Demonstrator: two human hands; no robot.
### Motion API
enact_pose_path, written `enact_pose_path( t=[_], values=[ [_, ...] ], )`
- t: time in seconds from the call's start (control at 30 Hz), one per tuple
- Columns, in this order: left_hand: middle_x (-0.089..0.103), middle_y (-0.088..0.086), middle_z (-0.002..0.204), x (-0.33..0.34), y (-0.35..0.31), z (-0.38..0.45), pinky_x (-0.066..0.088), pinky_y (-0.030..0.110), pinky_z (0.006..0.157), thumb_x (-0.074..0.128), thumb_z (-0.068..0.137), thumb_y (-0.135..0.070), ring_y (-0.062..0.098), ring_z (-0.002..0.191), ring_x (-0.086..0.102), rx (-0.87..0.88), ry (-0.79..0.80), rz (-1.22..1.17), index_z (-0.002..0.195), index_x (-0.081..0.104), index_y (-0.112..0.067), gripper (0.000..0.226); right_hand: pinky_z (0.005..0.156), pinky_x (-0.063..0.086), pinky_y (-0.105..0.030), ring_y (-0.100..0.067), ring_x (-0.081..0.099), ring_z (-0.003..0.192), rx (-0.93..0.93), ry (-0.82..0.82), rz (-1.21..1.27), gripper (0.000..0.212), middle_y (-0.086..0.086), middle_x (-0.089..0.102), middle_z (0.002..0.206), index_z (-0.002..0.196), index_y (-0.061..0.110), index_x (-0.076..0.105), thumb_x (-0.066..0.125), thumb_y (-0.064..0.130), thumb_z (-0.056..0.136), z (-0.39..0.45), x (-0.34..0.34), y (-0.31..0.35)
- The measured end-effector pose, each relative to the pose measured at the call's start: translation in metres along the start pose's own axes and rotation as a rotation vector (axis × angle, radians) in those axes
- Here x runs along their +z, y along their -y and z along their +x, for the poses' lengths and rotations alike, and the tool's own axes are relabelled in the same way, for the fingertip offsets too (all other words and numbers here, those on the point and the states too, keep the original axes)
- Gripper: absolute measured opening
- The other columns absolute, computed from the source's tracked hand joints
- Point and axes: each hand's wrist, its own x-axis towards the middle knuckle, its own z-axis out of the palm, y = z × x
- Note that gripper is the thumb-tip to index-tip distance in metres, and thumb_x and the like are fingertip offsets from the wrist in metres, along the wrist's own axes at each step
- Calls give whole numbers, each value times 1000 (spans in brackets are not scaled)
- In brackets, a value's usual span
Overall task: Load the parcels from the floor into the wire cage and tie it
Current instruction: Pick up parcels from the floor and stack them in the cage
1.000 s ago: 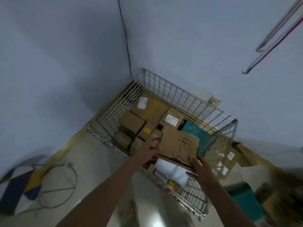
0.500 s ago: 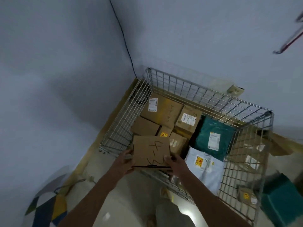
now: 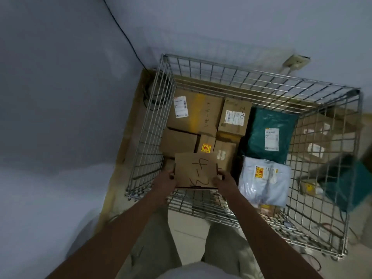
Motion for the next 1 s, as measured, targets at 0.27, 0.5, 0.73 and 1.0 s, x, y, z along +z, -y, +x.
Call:
enact_pose_path(
  t=[0.27, 0.5, 0.73, 1.0],
  values=[
    [66, 11, 120, -24, 36, 112, 51, 33, 84, 53, 95, -27, 25, 103, 64, -162, 173, 197, 139, 53, -8, 47, 96, 49, -38, -37, 52, 130, 273, 46, -62, 68, -19, 50, 141, 149, -3, 31, 62, 22, 94, 88, 125, -24],
    [64, 7, 89, -12, 94, 206, 37, 27, 53, 49, 95, -33, 18, 68, 54, -168, 39, 387, 100, 63, -13, 25, 101, 52, -43, -26, 60, 116, 113, 60, -312, 55, -10, 60, 130, 139, 8, 50, 65, 36, 94, 185, 202, -70],
    [62, 7, 104, 5, 93, 217, 53, 36, 79, 51, 100, -30, 19, 81, 59, -253, 42, 321, 108, 57, -10, 22, 101, 51, -56, -42, 57, 122, 275, 24, -260, 75, -20, 55, 135, 149, 8, 37, 48, 48, 86, 207, 211, -62],
    [64, 11, 109, 0, 84, 194, 55, 37, 88, 47, 98, -40, 30, 94, 61, -170, 43, 432, 117, 61, -5, 42, 110, 42, -46, -41, 40, 138, 144, 42, -443, 68, -25, 32, 155, 155, 0, 21, 50, 29, 101, 161, 208, -50]
  ],
)
